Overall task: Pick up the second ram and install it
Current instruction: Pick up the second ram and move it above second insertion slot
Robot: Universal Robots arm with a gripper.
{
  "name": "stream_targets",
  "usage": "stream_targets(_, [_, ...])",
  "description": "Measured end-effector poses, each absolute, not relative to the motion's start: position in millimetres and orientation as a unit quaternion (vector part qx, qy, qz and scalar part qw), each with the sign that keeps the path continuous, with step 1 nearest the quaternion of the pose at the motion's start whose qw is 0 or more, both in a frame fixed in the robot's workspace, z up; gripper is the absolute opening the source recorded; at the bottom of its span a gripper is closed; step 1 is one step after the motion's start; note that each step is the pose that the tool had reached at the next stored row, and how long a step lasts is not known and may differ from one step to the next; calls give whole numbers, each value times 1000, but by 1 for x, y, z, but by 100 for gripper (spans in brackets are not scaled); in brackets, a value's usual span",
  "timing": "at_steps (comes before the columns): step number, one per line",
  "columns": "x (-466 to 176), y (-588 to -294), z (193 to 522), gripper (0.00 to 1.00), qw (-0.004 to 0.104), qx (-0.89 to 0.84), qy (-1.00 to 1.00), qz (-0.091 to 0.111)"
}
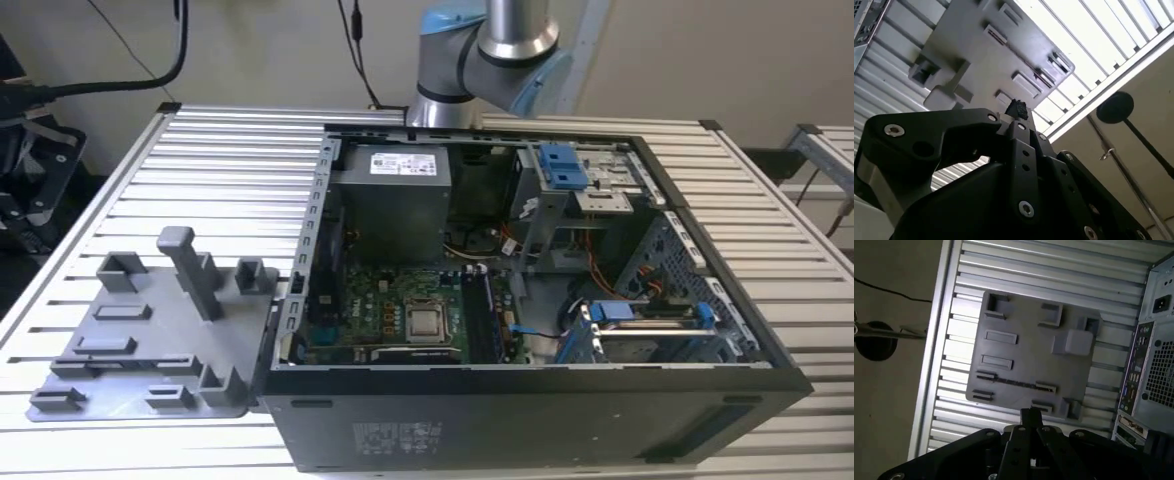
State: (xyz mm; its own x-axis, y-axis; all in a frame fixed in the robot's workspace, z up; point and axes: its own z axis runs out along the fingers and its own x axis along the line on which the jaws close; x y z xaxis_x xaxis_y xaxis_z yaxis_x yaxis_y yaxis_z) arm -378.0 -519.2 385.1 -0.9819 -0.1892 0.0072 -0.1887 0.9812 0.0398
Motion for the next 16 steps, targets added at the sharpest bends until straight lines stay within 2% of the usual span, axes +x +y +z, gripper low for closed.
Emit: stream_targets(16, [-378, -519, 385, 11, 8, 214, -977, -18])
